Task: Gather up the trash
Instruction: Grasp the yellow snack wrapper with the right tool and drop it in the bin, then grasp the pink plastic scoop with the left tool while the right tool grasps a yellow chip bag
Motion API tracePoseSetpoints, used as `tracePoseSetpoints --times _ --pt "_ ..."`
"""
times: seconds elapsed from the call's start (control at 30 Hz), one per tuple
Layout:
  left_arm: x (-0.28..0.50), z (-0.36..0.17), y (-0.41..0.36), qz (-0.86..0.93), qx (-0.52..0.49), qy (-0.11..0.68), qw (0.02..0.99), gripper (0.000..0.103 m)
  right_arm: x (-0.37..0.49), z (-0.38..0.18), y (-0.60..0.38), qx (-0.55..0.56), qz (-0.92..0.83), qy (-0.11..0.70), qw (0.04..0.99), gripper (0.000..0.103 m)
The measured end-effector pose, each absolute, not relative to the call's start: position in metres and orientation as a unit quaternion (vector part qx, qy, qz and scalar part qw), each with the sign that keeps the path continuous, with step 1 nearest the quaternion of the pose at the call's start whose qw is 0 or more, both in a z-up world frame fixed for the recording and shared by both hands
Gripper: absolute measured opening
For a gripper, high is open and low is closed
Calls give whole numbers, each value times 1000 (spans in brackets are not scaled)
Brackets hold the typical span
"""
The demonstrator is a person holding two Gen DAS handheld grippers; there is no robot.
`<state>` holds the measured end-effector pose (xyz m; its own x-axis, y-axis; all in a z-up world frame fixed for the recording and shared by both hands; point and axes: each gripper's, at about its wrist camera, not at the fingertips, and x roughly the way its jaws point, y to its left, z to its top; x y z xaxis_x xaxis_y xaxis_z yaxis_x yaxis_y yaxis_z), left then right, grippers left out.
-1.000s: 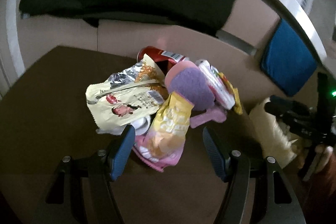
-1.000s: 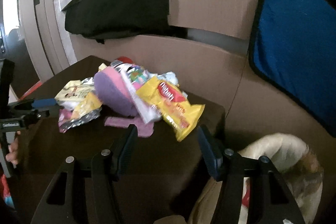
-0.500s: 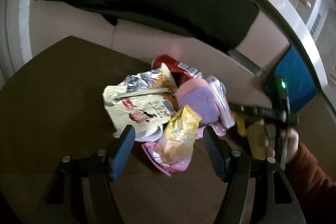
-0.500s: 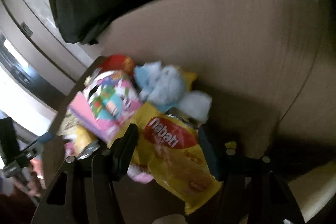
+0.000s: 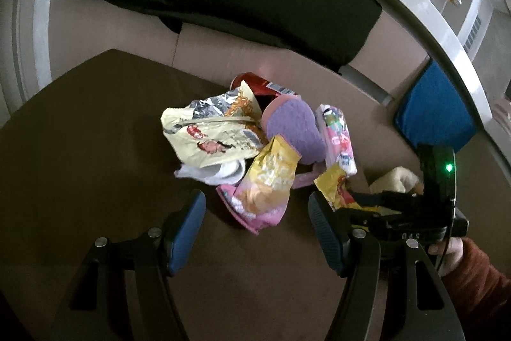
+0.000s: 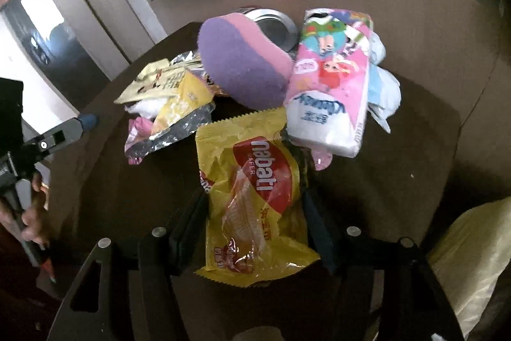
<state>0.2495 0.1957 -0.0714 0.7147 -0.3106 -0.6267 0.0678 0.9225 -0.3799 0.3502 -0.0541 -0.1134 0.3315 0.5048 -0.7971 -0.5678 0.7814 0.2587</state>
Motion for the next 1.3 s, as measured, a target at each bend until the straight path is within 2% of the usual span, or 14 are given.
tracePoseSetpoints --times 0.07,0.1,0.23,0.53,0.83,1.03,1.1,1.3 --pt "245 -72 194 -105 -161 364 911 67 343 -111 -51 -56 331 463 820 50" --pt "244 -72 192 -106 -158 364 912 67 338 -106 -50 -68 334 453 824 37" --pt "242 -74 184 -115 -144 369 911 67 330 -92 -59 -67 325 434 837 23" --pt "258 -73 124 -179 -70 371 909 67 311 -38 -136 20 304 373 876 23" --pt "317 -89 51 -227 35 397 888 66 319 -39 -187 46 226 347 909 24" --pt "366 -113 52 -185 10 446 876 59 319 -58 -213 79 219 360 903 24" --pt "374 -119 57 -175 -5 456 873 52 319 -63 -214 79 216 360 904 25" --pt "355 -117 52 -201 13 471 859 51 323 -63 -223 89 213 351 908 26"
